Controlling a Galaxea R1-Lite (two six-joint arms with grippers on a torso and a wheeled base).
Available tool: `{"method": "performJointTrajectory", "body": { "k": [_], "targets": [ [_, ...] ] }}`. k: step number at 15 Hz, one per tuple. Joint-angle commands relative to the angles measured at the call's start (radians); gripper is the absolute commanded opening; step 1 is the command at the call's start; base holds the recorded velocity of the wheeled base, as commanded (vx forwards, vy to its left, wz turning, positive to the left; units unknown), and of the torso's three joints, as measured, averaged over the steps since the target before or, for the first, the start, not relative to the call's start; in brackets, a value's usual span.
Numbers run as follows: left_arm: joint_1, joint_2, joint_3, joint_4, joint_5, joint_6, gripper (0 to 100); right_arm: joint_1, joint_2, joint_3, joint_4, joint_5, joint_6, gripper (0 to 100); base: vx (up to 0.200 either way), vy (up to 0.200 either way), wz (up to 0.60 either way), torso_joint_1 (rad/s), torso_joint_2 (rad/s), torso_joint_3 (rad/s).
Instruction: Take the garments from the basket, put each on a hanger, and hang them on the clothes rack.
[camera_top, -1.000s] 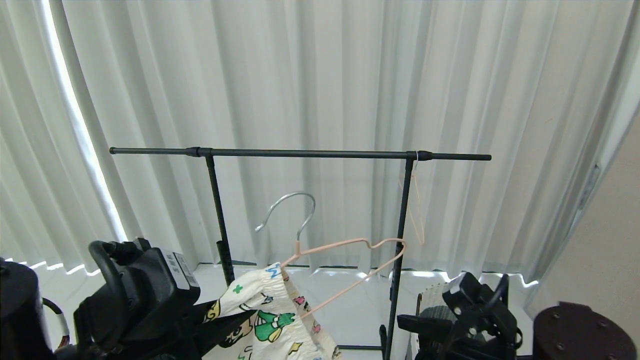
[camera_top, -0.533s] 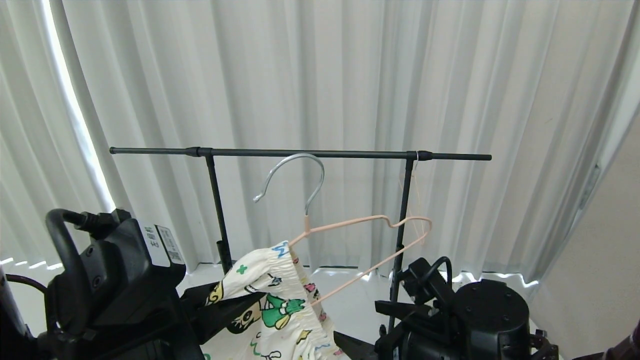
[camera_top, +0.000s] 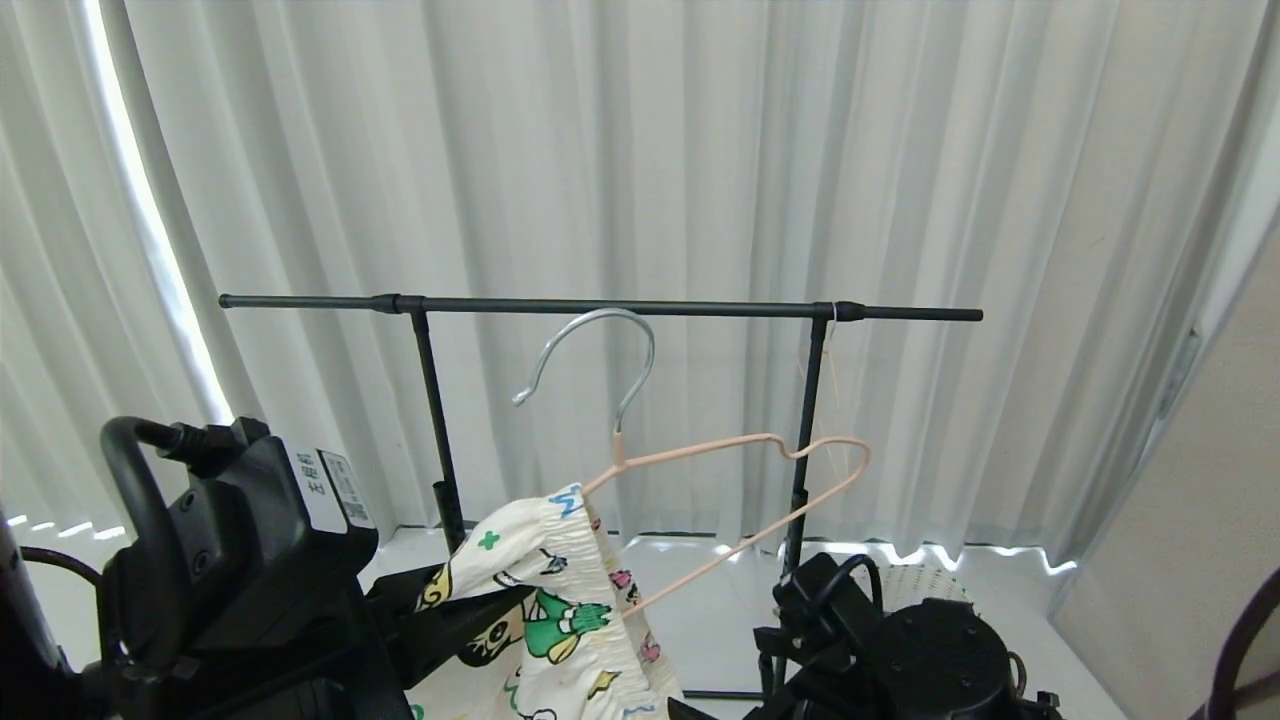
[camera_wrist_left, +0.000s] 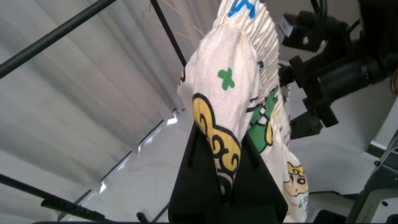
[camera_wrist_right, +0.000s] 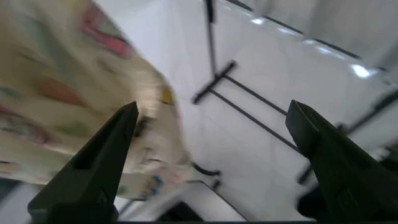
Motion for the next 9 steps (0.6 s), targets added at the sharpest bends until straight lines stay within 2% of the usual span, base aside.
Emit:
{"method": "performJointTrajectory", "body": {
  "k": [1,2,5,6,9],
  "targets": [
    [0.001,0.001,-0.001,0.000,0.002,0.000,0,-0.027,0.059,0.035,0.002,-0.044,-0.027,100,0.000,0.000,0.00,0.000,0.00,0.000],
    [0.002,0.000,0.002,0.000,0.003,-0.001,0,-0.064,0.063,0.037,0.002,-0.060,-0.050,100,0.000,0.000,0.00,0.000,0.00,0.000],
    [0.007,0.001,0.002,0.000,0.006,-0.001,0,-0.228,0.083,0.037,0.002,-0.113,-0.195,100,0.000,0.000,0.00,0.000,0.00,0.000],
    [0.009,0.000,0.005,0.000,0.008,-0.001,0,-0.279,0.083,0.032,0.002,-0.124,-0.211,100,0.000,0.000,0.00,0.000,0.00,0.000],
    [0.009,-0.005,0.025,0.000,0.011,-0.001,0,-0.357,0.075,0.029,-0.003,-0.149,-0.238,100,0.000,0.000,0.00,0.000,0.00,0.000]
  ]
}}
